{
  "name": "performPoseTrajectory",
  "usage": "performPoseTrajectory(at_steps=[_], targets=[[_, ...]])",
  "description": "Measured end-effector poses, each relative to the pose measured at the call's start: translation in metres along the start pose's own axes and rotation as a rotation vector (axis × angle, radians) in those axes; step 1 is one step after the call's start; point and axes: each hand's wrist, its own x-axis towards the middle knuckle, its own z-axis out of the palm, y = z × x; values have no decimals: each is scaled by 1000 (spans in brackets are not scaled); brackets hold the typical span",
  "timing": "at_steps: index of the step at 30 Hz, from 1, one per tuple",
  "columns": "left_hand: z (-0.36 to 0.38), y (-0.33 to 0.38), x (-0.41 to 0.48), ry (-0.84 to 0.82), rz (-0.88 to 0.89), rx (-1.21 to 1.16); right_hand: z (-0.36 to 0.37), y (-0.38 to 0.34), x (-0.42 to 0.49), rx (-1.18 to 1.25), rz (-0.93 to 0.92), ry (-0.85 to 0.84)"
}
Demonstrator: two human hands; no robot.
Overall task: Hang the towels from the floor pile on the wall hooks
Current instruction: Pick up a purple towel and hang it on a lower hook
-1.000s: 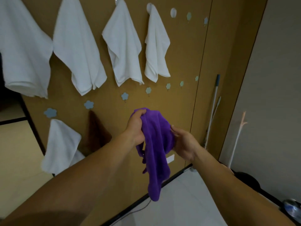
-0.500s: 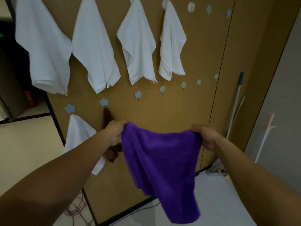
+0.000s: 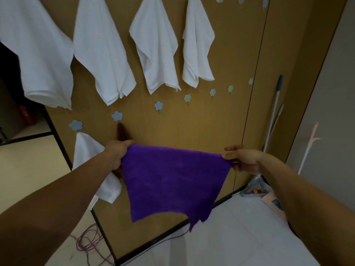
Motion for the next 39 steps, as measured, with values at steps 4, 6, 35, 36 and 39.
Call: performPoseTrajectory(at_steps=[4, 6, 35, 36, 39], targets=[[0, -4, 8, -11, -13, -73, 10, 9, 3, 64, 24, 67], [1, -6, 9, -7, -14, -71, 12, 14, 1, -19, 64, 88], [9, 0, -54, -181, 189, 439, 0, -33, 5, -286, -401, 187], [9, 1, -56, -160, 205, 460, 0, -35, 6, -382, -406, 170], [9, 4, -62, -71, 285, 568, 3, -41, 17, -669, -499, 154]])
